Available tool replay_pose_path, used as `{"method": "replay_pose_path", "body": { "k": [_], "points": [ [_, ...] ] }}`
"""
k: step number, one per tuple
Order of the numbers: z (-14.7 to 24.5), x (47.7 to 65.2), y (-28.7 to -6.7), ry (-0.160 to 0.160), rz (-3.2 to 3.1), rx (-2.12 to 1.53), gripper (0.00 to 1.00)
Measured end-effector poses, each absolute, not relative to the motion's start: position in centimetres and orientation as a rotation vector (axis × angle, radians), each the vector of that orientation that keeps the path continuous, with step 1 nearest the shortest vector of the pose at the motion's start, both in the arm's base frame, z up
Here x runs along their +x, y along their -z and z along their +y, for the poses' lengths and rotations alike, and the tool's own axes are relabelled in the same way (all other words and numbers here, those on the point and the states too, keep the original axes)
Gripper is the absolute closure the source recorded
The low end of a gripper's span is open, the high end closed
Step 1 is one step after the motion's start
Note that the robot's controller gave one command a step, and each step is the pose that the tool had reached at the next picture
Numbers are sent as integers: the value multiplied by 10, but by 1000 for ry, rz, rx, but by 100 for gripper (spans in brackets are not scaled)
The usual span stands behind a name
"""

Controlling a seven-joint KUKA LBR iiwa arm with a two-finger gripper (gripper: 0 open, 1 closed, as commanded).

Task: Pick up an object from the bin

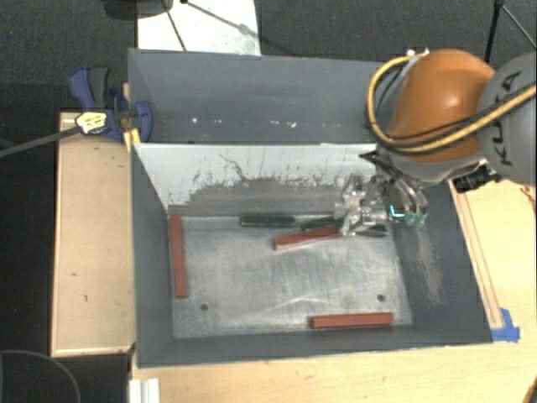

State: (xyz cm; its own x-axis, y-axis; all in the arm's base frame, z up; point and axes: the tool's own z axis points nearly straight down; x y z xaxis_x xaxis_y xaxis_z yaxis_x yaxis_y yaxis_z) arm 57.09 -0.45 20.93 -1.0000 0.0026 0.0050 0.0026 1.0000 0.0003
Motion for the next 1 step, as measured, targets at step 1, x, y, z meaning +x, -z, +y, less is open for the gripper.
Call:
{"method": "replay_pose_path", "body": {
  "k": [1],
  "points": [
    [-5, 573, -214, 0, -3145, -4, 100]
  ]
}}
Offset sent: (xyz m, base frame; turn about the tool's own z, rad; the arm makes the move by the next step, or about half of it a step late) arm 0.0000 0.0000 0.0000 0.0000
